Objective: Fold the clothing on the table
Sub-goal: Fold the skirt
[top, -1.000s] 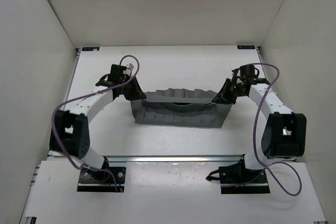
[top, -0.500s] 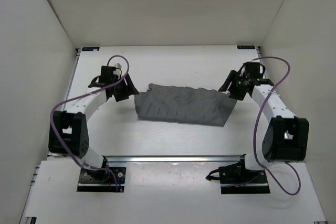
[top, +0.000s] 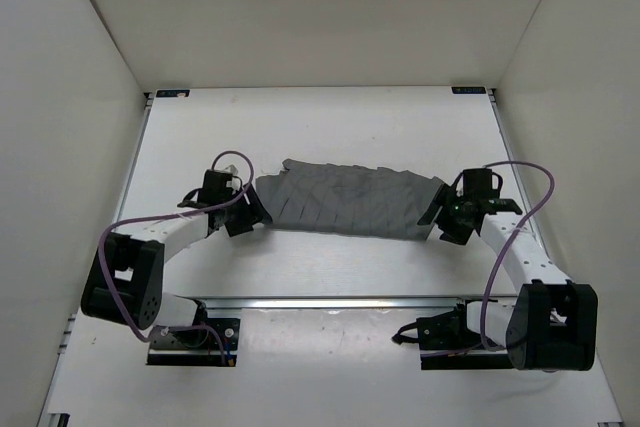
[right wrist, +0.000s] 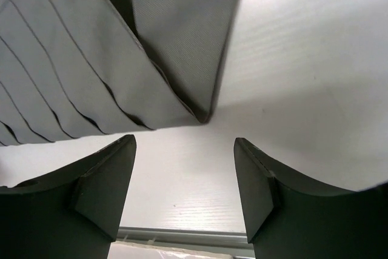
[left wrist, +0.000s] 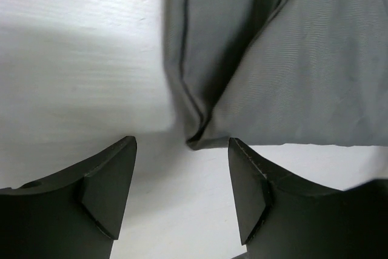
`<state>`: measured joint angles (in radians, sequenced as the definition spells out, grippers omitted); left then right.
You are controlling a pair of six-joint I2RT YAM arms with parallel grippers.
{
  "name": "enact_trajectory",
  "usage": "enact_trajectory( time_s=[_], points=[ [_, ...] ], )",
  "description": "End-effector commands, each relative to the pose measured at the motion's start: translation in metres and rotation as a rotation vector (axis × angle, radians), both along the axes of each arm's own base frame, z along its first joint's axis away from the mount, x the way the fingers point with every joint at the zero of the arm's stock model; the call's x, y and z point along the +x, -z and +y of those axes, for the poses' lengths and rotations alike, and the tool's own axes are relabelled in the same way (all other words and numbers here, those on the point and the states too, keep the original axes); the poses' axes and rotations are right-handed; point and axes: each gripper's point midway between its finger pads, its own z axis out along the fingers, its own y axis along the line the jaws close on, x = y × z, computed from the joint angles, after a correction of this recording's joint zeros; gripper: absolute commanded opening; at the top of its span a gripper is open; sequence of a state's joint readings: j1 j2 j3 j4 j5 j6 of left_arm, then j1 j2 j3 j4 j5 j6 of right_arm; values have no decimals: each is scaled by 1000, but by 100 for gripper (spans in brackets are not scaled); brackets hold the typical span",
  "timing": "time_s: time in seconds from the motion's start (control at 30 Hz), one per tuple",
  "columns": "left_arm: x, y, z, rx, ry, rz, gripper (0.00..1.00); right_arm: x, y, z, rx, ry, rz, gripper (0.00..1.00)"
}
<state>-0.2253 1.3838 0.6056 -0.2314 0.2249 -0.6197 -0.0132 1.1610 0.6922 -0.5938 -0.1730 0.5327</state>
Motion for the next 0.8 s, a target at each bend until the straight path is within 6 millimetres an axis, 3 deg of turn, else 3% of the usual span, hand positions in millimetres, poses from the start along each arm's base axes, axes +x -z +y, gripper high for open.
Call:
enact_trajectory(
  time_s=[0.0,0.13,0.17,0.2,0.27,0.43,0.63,0.77],
  points=[
    [20,-10,-15,-63,-40,-85,72,-8,3,0,0,29,-5,63],
    [21,-7,-31,-105,-16,-65,59,-17,10,-3,-5,43,6,63],
    [20,-2,-30,-98,-18,-53,45,-17,10,-2,1,43,4,63],
    [19,-2,-32,-107,-15,-46,19,-21,14,-5,-6,50,15,63],
    [15,2,-31,-115,-21,-34,0,-23,19,-7,-2,56,28,63],
    [4,-1,-29,-106,-20,-43,0,-22,36,-1,27,46,57,63],
    [-8,-4,-30,-112,-7,-51,0,-3,45,9,3,5,52,62],
    [-15,-1,-27,-114,-14,-43,0,4,50,16,31,-9,54,50]
  ],
)
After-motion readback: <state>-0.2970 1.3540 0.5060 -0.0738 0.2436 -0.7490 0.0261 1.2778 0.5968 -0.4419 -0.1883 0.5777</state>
